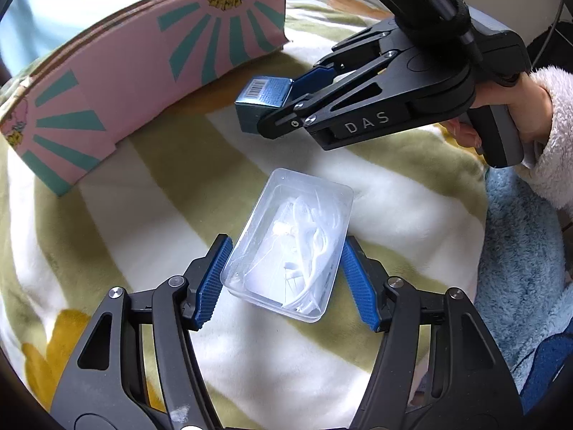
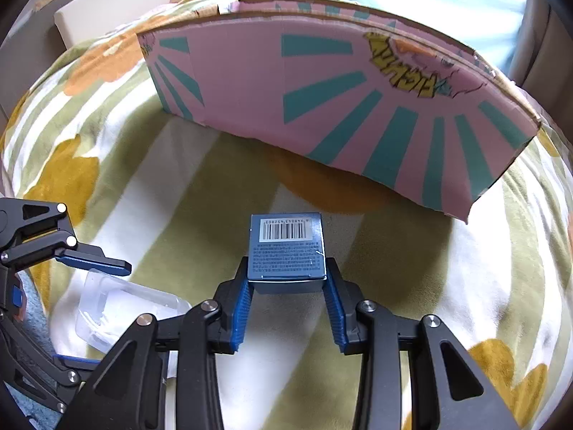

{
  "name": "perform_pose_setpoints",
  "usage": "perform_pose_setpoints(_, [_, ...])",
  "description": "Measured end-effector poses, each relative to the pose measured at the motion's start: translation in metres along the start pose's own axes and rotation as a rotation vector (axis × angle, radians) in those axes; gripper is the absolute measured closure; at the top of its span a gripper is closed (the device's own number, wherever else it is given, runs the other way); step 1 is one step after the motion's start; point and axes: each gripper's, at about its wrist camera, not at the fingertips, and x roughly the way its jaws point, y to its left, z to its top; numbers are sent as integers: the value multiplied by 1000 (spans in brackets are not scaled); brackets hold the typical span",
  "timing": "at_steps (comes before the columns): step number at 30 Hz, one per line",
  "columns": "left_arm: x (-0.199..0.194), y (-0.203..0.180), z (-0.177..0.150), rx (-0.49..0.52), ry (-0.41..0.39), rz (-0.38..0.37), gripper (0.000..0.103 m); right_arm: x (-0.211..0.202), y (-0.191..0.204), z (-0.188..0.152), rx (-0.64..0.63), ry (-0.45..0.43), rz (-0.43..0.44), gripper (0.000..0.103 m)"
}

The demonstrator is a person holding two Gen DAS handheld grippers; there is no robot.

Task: Organize objects
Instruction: 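Grasp the clear plastic tray with the left tool while the right tool grasps the blue box, then carry the clear tray and blue box into the pink box and release both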

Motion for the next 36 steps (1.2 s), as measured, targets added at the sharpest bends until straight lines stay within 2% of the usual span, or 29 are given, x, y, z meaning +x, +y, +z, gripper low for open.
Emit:
perform_pose_setpoints(5, [-20, -3, 5, -11, -43, 14, 43, -25, 1, -1, 3, -26, -4, 68])
perform_pose_setpoints(10, [-59, 12, 5, -48, -111, 55, 43, -56, -4, -5, 29, -62, -4, 68])
perform_pose_setpoints(14, [-78, 22, 23, -82, -158, 98, 43, -60, 14, 11, 45, -90, -8, 68])
perform_pose_setpoints(18, [-103, 34, 45, -101, -209, 157, 43, -92, 4, 17, 68, -121, -29, 68])
perform_pose_setpoints(25, [-137, 59, 90, -132, -269, 241, 43, -131, -7, 50, 93, -182, -55, 68])
perform_pose_setpoints(29, [-146, 75, 118, -166, -272, 254, 43, -145, -18, 74, 121, -196, -45, 68])
perform_pose_setpoints(36, [-131, 112, 165, -249, -267, 310, 43, -135, -34, 120, 160, -192, -42, 68])
